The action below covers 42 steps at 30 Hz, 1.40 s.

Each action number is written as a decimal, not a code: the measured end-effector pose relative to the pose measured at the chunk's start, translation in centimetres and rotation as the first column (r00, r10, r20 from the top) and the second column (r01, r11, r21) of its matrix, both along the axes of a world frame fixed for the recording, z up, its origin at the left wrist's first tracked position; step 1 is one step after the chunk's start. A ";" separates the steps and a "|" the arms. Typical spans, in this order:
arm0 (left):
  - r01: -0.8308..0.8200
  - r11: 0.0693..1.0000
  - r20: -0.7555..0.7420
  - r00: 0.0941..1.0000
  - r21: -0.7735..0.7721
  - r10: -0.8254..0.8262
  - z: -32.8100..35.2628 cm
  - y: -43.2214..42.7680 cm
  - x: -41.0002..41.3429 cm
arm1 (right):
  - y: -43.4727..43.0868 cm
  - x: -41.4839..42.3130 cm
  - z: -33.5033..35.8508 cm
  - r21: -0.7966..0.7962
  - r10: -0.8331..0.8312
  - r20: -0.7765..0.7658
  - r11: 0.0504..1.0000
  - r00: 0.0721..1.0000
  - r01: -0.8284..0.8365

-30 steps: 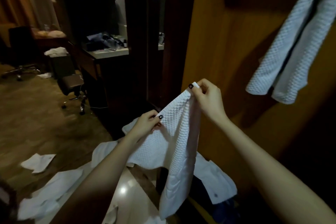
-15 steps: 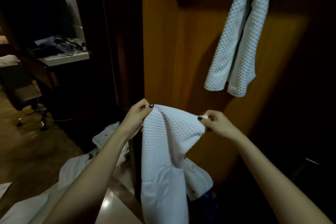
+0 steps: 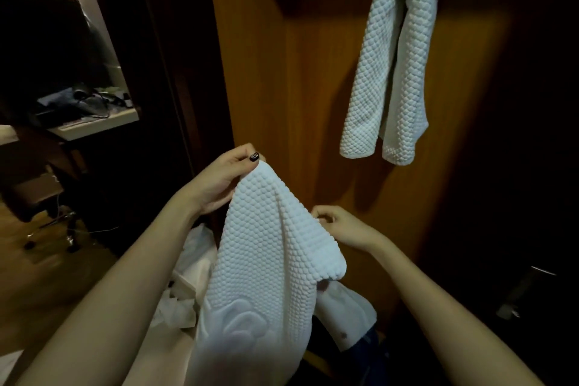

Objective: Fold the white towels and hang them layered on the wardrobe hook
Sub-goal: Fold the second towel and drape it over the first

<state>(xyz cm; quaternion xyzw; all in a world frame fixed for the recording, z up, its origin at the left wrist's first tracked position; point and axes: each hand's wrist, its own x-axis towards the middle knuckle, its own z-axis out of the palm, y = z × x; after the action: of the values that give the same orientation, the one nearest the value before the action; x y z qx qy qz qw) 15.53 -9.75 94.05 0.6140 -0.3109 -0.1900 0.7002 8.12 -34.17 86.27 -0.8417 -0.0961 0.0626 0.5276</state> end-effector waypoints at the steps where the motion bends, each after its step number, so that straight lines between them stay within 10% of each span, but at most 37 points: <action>1: -0.022 0.999 0.016 1.000 0.035 0.021 0.2 0.5 0.1 | 0.0 0.1 0.2 -0.008 -0.033 0.018 0.999 0.999 0.034; 10: -0.251 0.858 0.290 0.949 0.448 0.126 -0.6 5.0 -0.1 | -0.3 -0.1 2.2 0.034 -0.264 0.253 0.964 0.931 0.264; 17: -0.211 0.845 0.274 0.958 0.491 0.080 -3.0 4.5 -1.2 | 0.4 -1.0 3.7 0.166 -0.267 0.335 0.961 0.904 0.222; 31: -0.036 0.831 0.423 0.873 0.555 -0.244 -1.4 -8.2 -4.2 | -3.1 -5.1 6.6 -0.080 -0.144 0.373 0.979 0.917 0.187; 42: -0.282 0.826 0.536 0.843 0.489 -0.029 -1.8 -11.3 -6.5 | -6.2 -8.8 3.9 -0.112 -0.250 0.377 0.943 0.892 0.312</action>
<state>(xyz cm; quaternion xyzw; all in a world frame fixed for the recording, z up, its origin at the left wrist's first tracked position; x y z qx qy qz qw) 9.05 -21.07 92.26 0.8364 -0.3778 -0.0486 0.3940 -0.71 -40.33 90.14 -0.8858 -0.0615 -0.1605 0.4311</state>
